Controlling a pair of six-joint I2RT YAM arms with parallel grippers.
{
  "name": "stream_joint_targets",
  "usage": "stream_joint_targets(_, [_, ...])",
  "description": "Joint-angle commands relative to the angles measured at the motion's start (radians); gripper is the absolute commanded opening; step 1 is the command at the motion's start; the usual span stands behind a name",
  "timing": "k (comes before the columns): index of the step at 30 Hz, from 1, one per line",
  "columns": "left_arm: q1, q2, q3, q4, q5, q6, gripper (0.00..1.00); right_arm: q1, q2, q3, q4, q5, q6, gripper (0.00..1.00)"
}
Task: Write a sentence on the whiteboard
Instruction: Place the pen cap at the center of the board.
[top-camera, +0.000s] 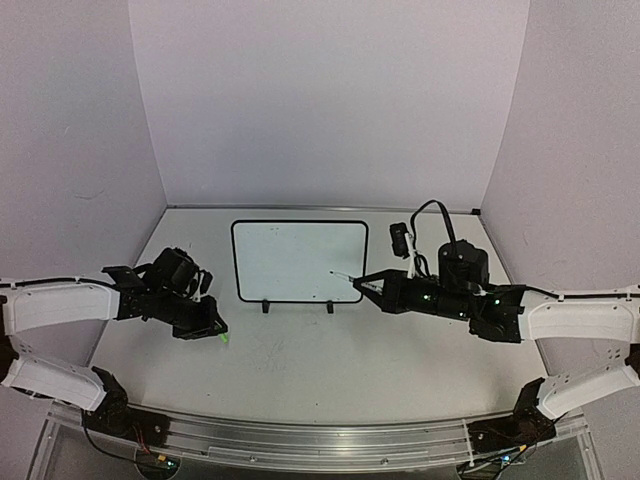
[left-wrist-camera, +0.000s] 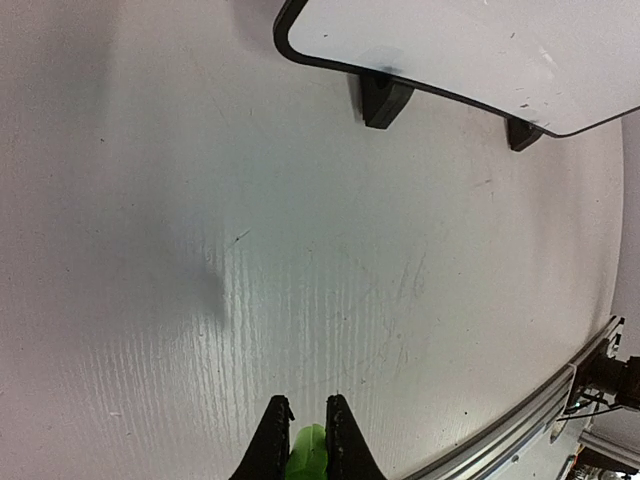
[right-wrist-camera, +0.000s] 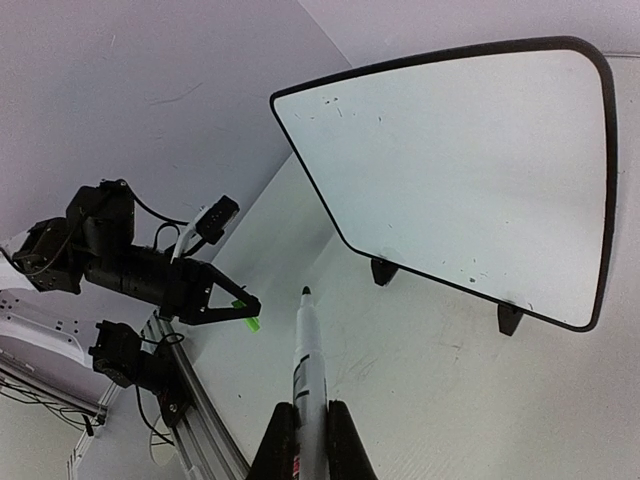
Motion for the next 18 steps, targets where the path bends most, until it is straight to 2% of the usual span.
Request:
stream_joint_targets(1, [0.005, 0.068, 0.011, 0.009, -0.007, 0.005, 0.0, -0.005, -0.016, 0.006, -0.002, -0.003, -0.011, 0.0])
stream_joint_targets(5, [0.005, 0.124, 0.01, 0.048, 0.011, 0.0, 0.02, -0.005, -0.012, 0.005, -0.008, 0.001, -0.013, 0.0])
stream_joint_targets(9, [0.004, 0.159, 0.014, 0.072, 0.02, 0.0, 0.1, -0.005, -0.007, 0.012, -0.018, 0.0, -0.02, 0.0])
stream_joint_targets(18, [0.005, 0.165, 0.013, 0.084, 0.01, -0.004, 0.4, -0.003, -0.002, 0.017, -0.027, 0.006, -0.023, 0.0])
